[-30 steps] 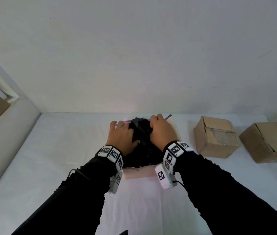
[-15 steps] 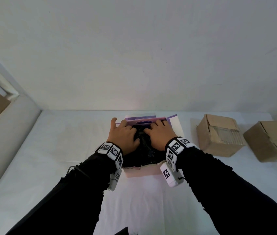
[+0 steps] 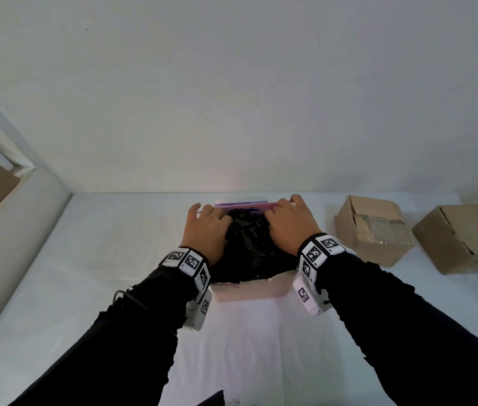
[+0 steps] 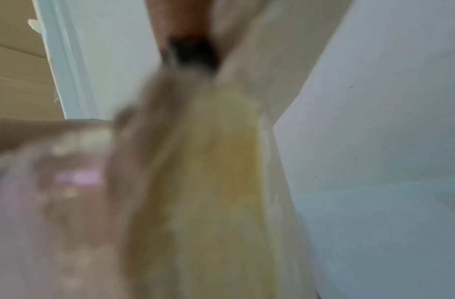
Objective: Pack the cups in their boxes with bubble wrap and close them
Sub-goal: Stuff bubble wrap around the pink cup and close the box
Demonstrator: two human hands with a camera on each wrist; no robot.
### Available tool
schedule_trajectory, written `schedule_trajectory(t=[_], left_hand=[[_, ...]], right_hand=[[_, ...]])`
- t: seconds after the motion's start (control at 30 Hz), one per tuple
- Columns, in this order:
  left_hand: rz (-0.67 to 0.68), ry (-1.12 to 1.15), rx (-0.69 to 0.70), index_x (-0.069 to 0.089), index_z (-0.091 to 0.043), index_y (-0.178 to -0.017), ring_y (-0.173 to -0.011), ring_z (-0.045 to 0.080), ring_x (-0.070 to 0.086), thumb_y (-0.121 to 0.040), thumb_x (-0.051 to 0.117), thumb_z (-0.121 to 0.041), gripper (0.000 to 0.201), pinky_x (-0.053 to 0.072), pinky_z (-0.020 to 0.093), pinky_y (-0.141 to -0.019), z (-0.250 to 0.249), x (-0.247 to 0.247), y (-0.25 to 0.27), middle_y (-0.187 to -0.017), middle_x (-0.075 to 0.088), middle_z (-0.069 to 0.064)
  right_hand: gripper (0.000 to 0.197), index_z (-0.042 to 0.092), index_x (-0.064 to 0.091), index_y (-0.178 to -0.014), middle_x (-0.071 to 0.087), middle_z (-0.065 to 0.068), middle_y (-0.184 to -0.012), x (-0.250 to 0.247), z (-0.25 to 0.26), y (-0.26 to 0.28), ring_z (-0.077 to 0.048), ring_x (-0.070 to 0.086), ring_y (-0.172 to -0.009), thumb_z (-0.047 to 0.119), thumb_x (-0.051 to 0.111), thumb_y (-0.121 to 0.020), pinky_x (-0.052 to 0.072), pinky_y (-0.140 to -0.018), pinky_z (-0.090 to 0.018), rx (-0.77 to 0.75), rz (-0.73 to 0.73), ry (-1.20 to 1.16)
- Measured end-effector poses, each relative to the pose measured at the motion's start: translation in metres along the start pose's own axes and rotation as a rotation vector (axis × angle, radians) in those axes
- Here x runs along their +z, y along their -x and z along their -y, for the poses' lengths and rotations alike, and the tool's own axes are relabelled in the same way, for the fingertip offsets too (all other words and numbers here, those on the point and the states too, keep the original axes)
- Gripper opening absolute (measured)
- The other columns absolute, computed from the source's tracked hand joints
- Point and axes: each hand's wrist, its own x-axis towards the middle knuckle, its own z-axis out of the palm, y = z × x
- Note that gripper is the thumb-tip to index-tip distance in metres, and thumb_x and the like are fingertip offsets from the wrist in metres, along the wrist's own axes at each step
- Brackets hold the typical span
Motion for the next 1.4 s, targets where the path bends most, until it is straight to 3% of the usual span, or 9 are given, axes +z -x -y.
schedule_trajectory(t=[0.13,0.27,0.43,0.53,0.8,0.93,1.07,1.23,1.4], left_hand=[[0.000,-0.065,-0.009,0.056,-0.022,-0.126,-0.143,0.025,0.023,-0.090,0.051,-0.026,0.036,0.002,0.054,-0.116,0.003,-0.006,-0.003,-0.140,0.046,-0.001],[0.054,-0.079,-0.028,0.045,-0.022,-0.136,-0.145,0.033,0.014,-0.089,0.050,-0.028,0.048,-0.005,0.061,-0.112,-0.006,-0.007,0.007,-0.146,0.040,0.001],[-0.423,0.240,0.078,0.061,-0.022,-0.099,-0.090,0.025,0.054,-0.088,0.045,-0.042,0.027,0.038,0.038,-0.075,-0.042,-0.003,0.036,-0.099,0.058,-0.001],[-0.309,0.269,0.128,0.060,-0.024,-0.097,-0.080,0.019,0.051,-0.088,0.039,-0.066,0.047,0.041,0.035,-0.066,-0.061,0.009,0.053,-0.092,0.056,-0.004],[-0.176,0.192,0.059,0.071,-0.024,-0.110,-0.096,0.022,0.063,-0.089,0.027,-0.058,0.060,0.050,0.036,-0.079,-0.035,0.021,0.063,-0.110,0.070,-0.008],[-0.048,0.230,0.027,0.060,-0.026,-0.129,-0.126,0.020,0.048,-0.083,0.011,-0.053,0.073,0.031,0.039,-0.101,-0.037,0.009,0.066,-0.133,0.058,-0.011],[-0.177,0.246,0.037,0.061,-0.025,-0.120,-0.114,0.020,0.049,-0.085,0.027,-0.059,0.059,0.033,0.041,-0.096,-0.054,0.000,0.071,-0.118,0.061,-0.008],[-0.341,0.339,0.223,0.062,-0.023,-0.094,-0.081,0.017,0.048,-0.088,0.041,-0.067,0.049,0.035,0.034,-0.077,-0.090,0.001,0.083,-0.086,0.056,-0.008],[-0.323,0.256,0.120,0.061,-0.019,-0.071,-0.066,0.017,0.054,-0.079,0.054,-0.056,0.038,0.038,0.038,-0.100,-0.109,0.019,0.082,-0.067,0.057,-0.006]], right_hand=[[0.031,0.023,0.062,-0.072,0.067,0.005,-0.080,0.001,0.003,0.013,-0.019,0.045,-0.108,0.026,0.041,-0.094,0.013,-0.101,-0.046,0.048,0.156,0.030],[0.018,0.022,0.061,-0.092,0.061,0.004,-0.101,-0.014,0.000,0.024,-0.021,0.047,-0.108,0.034,0.047,-0.092,0.023,-0.097,-0.043,-0.008,0.102,-0.094],[0.031,0.026,0.064,-0.084,0.066,0.011,-0.090,-0.013,-0.013,0.052,-0.014,0.045,-0.108,0.040,0.037,-0.092,0.016,-0.103,-0.045,-0.103,0.079,-0.147],[0.044,0.027,0.070,-0.090,0.067,0.013,-0.100,-0.007,-0.014,0.066,-0.012,0.035,-0.122,0.045,0.030,-0.095,0.008,-0.105,-0.048,-0.098,0.161,-0.188],[0.054,0.036,0.054,-0.100,0.055,0.015,-0.092,-0.017,-0.004,0.078,-0.015,0.038,-0.104,0.082,0.035,-0.078,0.020,-0.094,-0.042,-0.148,0.163,-0.286],[0.072,0.039,0.067,-0.101,0.052,0.015,-0.099,-0.015,0.002,0.089,-0.014,0.033,-0.104,0.090,0.026,-0.071,0.019,-0.096,-0.043,-0.209,0.236,-0.218],[0.065,0.034,0.071,-0.091,0.060,0.016,-0.091,-0.021,0.003,0.086,-0.011,0.038,-0.097,0.083,0.029,-0.077,0.021,-0.089,-0.036,-0.209,0.216,-0.369],[0.039,0.034,0.061,-0.105,0.054,0.013,-0.105,-0.031,-0.028,0.077,-0.013,0.044,-0.110,0.017,0.055,-0.070,0.026,-0.094,-0.032,-0.171,0.231,-0.338],[0.021,0.035,0.062,-0.100,0.058,0.011,-0.098,-0.026,-0.032,0.069,-0.013,0.050,-0.101,0.030,0.067,-0.080,0.031,-0.097,-0.034,-0.236,0.219,-0.264]])
